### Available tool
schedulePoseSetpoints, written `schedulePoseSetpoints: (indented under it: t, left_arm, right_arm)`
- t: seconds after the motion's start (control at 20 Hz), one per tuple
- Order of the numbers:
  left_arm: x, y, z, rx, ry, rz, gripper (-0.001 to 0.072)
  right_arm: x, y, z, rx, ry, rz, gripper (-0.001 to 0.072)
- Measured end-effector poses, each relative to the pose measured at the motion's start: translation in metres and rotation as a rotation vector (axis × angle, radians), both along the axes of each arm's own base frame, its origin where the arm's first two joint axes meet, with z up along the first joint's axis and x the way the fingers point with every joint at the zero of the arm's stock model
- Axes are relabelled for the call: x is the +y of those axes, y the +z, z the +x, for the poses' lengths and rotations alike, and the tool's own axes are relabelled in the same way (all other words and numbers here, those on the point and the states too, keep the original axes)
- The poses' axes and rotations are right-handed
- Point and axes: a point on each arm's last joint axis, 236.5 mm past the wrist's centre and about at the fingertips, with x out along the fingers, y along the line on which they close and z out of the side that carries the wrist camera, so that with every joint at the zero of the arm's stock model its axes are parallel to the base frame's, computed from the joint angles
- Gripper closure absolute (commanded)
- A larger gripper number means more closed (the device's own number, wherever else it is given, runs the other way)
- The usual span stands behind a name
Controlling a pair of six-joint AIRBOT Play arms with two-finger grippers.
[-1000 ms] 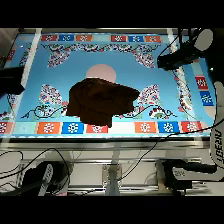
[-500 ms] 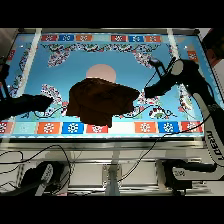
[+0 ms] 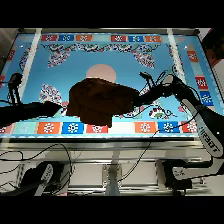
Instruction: Fold the clothes and pants, and hang the long-sleeved shirts on hangers.
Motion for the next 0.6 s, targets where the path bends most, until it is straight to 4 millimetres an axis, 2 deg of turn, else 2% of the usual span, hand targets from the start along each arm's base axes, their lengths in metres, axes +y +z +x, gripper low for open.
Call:
schedulePoseSetpoints:
  t: [0.1, 0.25, 0.35, 0.45, 0.6]
  left_arm:
    - [-0.001, -0.001, 0.0, 0.004, 0.0, -0.004, 0.0126]
    - [-0.001, -0.002, -0.001, 0.008, 0.002, -0.007, 0.0126]
    - [-0.001, -0.003, -0.001, 0.01, 0.002, -0.007, 0.0126]
    - [-0.001, -0.004, -0.002, 0.012, 0.002, -0.008, 0.0127]
    - [-0.002, -0.01, -0.004, 0.028, 0.002, -0.013, 0.0127]
  right_arm:
    - [0.008, -0.008, 0.0, 0.001, 0.012, 0.01, 0.0211]
    - [0.019, -0.02, -0.002, 0.008, 0.03, 0.014, 0.0288]
    - [0.023, -0.027, 0.0, 0.011, 0.022, 0.018, 0.0396]
    - [0.028, -0.032, 0.0, 0.024, 0.009, 0.03, 0.0698]
    - [0.037, -0.03, 0.001, 0.04, -0.016, 0.069, 0.0696]
